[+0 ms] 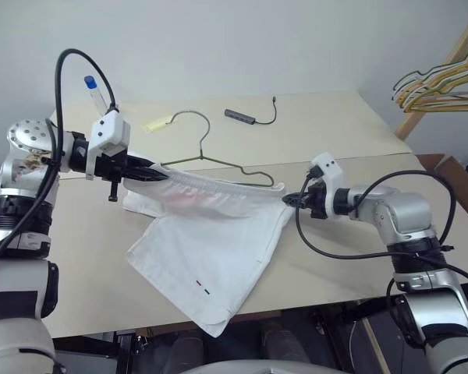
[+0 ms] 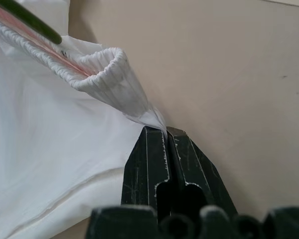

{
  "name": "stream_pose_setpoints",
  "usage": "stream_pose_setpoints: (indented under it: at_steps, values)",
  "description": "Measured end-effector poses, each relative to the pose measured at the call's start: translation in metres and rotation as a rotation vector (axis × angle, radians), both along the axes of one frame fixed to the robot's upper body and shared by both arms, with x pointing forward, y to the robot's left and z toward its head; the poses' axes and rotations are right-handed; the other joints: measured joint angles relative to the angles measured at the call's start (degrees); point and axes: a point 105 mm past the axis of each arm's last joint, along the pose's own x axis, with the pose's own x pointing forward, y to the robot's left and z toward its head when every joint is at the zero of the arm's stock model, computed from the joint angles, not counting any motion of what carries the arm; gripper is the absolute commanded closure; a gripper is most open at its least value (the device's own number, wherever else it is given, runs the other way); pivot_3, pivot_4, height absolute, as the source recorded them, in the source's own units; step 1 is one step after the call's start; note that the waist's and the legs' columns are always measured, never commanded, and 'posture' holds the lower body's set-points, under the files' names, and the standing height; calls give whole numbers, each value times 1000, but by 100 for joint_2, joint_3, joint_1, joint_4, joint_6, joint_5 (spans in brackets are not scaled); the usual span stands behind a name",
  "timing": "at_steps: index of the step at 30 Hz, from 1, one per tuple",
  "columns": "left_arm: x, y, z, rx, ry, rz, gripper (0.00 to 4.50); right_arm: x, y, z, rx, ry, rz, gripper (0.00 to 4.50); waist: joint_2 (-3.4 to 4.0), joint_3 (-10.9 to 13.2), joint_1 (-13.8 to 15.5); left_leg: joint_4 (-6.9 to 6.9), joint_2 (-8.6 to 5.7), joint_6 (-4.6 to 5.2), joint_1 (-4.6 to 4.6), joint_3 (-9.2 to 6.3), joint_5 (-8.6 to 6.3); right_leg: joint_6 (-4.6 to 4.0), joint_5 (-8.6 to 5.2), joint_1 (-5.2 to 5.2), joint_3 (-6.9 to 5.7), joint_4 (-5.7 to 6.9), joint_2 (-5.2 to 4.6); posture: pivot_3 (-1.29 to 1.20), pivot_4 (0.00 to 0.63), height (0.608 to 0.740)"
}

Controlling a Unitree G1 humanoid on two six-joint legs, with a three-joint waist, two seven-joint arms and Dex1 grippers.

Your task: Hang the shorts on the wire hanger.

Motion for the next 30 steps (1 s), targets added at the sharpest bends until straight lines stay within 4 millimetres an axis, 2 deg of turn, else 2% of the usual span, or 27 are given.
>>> stream_pose_setpoints:
  at_steps: [9,13,19,24,30]
  values:
    - [7,2,-5,57,-33,23,4500,0,-5,16,-37,-67,38,4464,0,0,-4,0,0,0,0,0,0,0,0,0,0,0,0,-10,0,740]
    - [10,-3,-8,20,-30,21,4500,0,-7,19,-43,-56,32,4464,0,0,-4,1,0,0,0,1,0,0,0,0,0,2,0,-15,0,740]
    - [15,-12,8,-95,-67,24,4500,2,-15,6,-92,-20,11,4464,0,0,-11,1,-1,0,-1,1,0,0,0,-1,0,0,-2,-7,0,740]
    - [10,-12,11,-99,-52,0,4500,4,-16,5,-89,-30,9,4464,0,0,-29,1,0,0,3,0,0,-1,0,-1,1,6,0,-3,0,740]
    - [4,-1,-8,-3,-4,10,4500,7,-13,6,-88,-34,16,4464,0,0,-17,1,0,0,5,1,0,-1,0,0,1,8,1,4,0,740]
